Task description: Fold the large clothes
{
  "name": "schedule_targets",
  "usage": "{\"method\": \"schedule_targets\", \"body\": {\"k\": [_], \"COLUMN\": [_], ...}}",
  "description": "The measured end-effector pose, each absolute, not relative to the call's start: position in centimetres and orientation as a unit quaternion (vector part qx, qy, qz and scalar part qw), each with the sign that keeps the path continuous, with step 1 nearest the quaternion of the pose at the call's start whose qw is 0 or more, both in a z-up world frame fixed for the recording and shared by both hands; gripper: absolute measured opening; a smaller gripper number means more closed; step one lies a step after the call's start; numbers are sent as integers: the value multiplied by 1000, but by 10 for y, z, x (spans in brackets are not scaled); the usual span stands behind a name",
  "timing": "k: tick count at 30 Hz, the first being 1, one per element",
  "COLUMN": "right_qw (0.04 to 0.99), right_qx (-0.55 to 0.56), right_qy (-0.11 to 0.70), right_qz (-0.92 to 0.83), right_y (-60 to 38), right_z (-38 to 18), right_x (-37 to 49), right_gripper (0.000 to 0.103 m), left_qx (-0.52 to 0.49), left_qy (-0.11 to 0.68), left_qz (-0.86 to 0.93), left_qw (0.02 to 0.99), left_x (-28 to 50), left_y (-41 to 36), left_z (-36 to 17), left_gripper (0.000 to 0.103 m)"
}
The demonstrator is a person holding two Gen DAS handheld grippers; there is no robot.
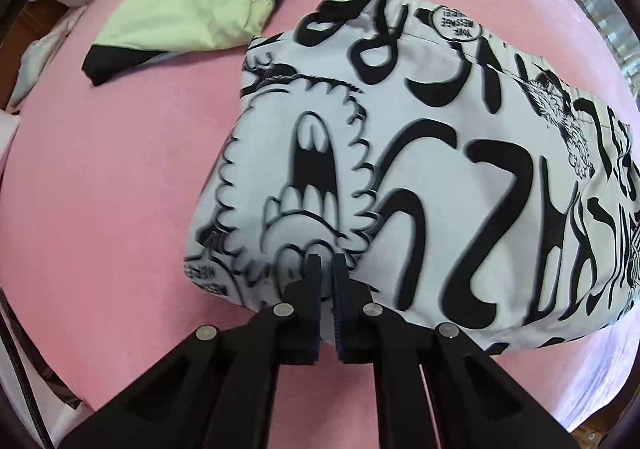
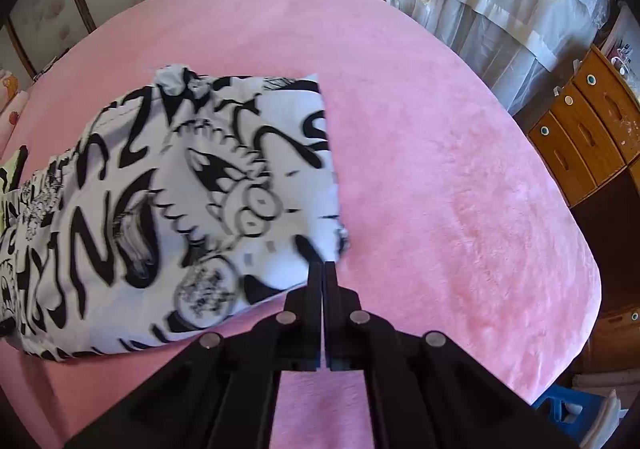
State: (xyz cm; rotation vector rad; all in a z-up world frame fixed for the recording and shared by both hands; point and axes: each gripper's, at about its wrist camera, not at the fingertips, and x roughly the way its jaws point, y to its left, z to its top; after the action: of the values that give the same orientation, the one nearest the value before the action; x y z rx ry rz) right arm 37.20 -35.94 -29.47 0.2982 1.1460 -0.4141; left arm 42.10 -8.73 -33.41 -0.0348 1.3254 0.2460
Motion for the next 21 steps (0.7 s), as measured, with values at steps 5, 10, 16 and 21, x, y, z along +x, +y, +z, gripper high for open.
{"method": "schedule_targets", "body": {"k": [5, 10, 16, 21], "right_qw": [813, 812, 824, 827], "right_qx": [151, 145, 157, 176], "right_qy": [532, 543, 533, 533], "right_qz": [-182, -160, -109, -44], "right_y": [-321, -284, -246, -210], "right_z": [-288, -289, -278, -276], "right_x": [380, 389, 400, 425], "right_gripper": [0, 0, 0, 0], "left_qx": [-1, 33, -43, -62], "left_qy": [612, 619, 588, 573], "left_qz": [144, 197, 138, 4], "left_qw": [778, 760, 796, 817], "left_x": [420, 428, 430, 435], "left_y": [-39, 1, -5, -70], "left_z": [-338, -345, -318, -307], "left_gripper": [6, 10, 10, 10]}}
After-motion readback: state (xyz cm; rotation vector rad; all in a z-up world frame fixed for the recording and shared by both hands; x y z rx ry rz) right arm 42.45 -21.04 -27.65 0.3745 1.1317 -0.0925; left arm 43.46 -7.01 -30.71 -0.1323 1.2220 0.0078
